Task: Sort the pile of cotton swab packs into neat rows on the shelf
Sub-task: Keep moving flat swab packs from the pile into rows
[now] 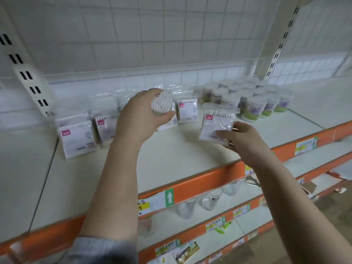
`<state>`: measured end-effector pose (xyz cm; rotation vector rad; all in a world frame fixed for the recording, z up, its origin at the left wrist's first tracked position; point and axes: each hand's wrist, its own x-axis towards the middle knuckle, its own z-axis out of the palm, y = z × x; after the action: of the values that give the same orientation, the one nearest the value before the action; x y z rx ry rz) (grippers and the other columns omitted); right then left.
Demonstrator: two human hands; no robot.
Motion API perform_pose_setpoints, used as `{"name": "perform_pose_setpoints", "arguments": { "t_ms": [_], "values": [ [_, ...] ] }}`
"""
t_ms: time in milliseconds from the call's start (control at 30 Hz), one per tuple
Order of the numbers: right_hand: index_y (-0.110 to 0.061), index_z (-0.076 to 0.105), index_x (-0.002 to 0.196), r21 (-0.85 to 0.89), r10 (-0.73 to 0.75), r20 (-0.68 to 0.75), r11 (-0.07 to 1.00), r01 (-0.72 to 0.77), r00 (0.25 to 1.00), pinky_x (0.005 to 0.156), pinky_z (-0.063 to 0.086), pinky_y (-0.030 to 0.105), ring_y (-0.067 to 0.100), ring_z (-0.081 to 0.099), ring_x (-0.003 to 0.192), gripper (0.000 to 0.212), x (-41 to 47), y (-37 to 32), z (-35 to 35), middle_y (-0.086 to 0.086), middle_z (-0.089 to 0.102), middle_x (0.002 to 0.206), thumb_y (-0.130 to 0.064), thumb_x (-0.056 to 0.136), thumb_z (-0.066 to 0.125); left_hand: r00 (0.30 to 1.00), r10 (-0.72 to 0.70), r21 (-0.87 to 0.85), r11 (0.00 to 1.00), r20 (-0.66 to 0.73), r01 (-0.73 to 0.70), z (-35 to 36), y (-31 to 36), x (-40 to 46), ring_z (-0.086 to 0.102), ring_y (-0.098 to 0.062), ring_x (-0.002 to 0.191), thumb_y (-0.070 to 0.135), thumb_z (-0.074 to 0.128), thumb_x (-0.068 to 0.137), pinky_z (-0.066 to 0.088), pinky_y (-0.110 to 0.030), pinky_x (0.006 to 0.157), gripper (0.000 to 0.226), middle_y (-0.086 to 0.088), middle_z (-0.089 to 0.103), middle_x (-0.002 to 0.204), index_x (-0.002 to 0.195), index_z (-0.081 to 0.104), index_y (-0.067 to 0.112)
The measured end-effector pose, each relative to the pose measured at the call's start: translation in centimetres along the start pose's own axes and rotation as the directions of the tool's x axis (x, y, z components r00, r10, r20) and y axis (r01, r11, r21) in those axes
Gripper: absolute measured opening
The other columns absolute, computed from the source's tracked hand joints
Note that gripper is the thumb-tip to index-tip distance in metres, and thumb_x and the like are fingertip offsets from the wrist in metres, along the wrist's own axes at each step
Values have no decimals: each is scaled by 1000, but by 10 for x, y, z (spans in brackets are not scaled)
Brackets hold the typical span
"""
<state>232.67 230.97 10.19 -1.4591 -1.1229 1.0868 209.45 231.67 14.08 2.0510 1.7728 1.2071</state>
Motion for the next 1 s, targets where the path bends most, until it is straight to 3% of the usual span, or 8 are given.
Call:
{"name": "perform_pose_setpoints", "arguments": {
  "t_ms": [267, 500, 600, 667, 733, 833, 933, 1000],
  "values": [
    [-12, 58, 114, -77, -15, 177, 997, 29, 984, 91, 50, 42, 25, 66, 92, 39, 64, -1, 12, 14, 70, 103, 1, 79, 69, 995, -100, 78, 992, -25, 102, 17, -3, 20, 53, -18, 113, 41, 77, 70, 43, -31, 92, 59, 3, 59, 122, 123, 58, 23],
    [-18, 58, 94, -117, -53, 286, 989, 90, 957, 94, 49, 51, 28, 65, 91, 17, 104, -9, 28, 11, 69, 100, -6, 84, 65, 988, -152, 144, 978, -10, 152, 17, -2, 12, 51, -14, 114, 44, 75, 72, 37, -24, 90, 61, 6, 57, 123, 127, 55, 25],
    [-6, 60, 100, -214, -38, 328, 970, 113, 944, 91, 48, 57, 33, 66, 87, 27, 118, -10, 31, 12, 69, 89, -15, 76, 68, 984, -173, 169, 969, -48, 178, 20, 4, 4, 51, -14, 114, 44, 75, 73, 35, -22, 90, 62, 5, 58, 123, 128, 54, 24],
    [4, 58, 105, -251, -44, 368, 957, 145, 929, 91, 50, 54, 25, 62, 78, 30, 123, -10, 33, 16, 66, 87, -9, 79, 66, 978, -187, 166, 966, -90, 200, 24, 8, -2, 52, -14, 113, 44, 75, 73, 35, -21, 88, 63, 4, 58, 122, 128, 54, 22],
    [8, 58, 98, -324, -72, 387, 923, 209, 919, 78, 53, 42, 21, 58, 73, 26, 126, -9, 35, 21, 66, 87, -10, 80, 66, 968, -215, 153, 960, -127, 233, 28, 14, -9, 50, -15, 114, 44, 74, 74, 36, -23, 91, 64, 2, 57, 123, 129, 53, 20],
    [-7, 49, 74, -507, -161, 378, 788, 349, 912, 56, 38, 28, 23, 52, 69, 23, 124, -9, 34, 7, 55, 69, -19, 79, 69, 955, -239, 130, 956, -176, 263, 35, 23, -18, 51, -16, 113, 42, 74, 74, 39, -26, 92, 64, 0, 57, 122, 129, 53, 18],
    [-7, 54, 91, -569, -228, 385, 704, 425, 894, 65, 39, 30, 28, 59, 87, 25, 123, -10, 33, 11, 64, 90, -25, 80, 68, 947, -246, 133, 952, -206, 276, 40, 25, -24, 52, -17, 107, 38, 76, 74, 42, -29, 90, 60, -2, 58, 117, 125, 56, 14],
    [-1, 50, 109, -598, -255, 375, 669, 443, 891, 70, 38, 31, 31, 58, 100, 42, 122, -10, 32, 16, 62, 107, -28, 81, 68, 935, -270, 112, 947, -228, 300, 43, 22, -27, 54, -19, 105, 40, 75, 74, 45, -33, 88, 58, -2, 59, 114, 122, 58, 14]
  ]
}}
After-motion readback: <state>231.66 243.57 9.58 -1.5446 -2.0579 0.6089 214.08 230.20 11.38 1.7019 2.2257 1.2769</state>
